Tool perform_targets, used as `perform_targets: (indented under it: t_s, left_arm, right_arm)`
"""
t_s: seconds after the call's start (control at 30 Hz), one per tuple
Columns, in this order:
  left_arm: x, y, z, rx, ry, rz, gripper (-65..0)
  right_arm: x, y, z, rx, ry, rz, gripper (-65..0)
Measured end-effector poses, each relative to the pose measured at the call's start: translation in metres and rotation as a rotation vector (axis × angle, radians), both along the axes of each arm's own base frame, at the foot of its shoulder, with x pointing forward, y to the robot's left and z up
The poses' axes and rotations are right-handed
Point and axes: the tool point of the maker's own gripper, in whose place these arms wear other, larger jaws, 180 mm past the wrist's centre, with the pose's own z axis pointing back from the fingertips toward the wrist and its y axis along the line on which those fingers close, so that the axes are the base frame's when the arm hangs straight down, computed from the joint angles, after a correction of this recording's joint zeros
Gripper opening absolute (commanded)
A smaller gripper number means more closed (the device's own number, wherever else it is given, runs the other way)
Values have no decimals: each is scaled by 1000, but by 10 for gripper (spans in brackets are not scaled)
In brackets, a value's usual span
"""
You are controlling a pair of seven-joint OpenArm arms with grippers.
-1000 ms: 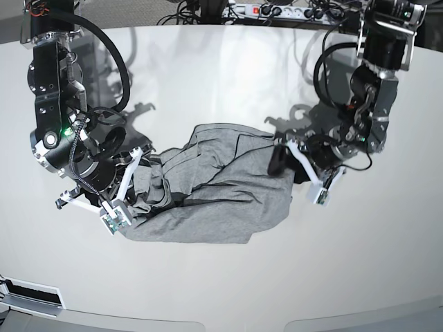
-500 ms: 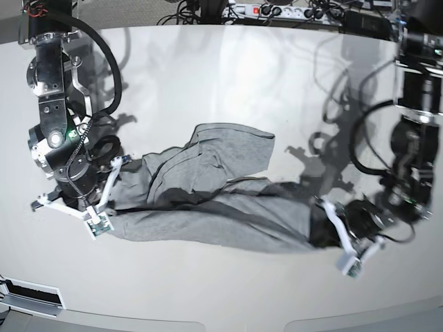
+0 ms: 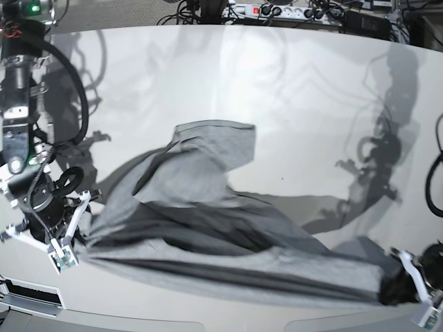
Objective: Layout the t-shirt on the table in an organized manner, then fold the t-shirt properly
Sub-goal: 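Lift the t-shirt with both grippers, stretch it apart and lay it down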
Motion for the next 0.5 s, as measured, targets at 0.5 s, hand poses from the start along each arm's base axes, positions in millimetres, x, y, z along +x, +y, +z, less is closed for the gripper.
perform_targets:
  t_s: [0.5]
  left_arm:
    - [9,8,40,7,-104,-2,-650]
  right_arm:
    - [25,-7,56,-2,-100,102,-650]
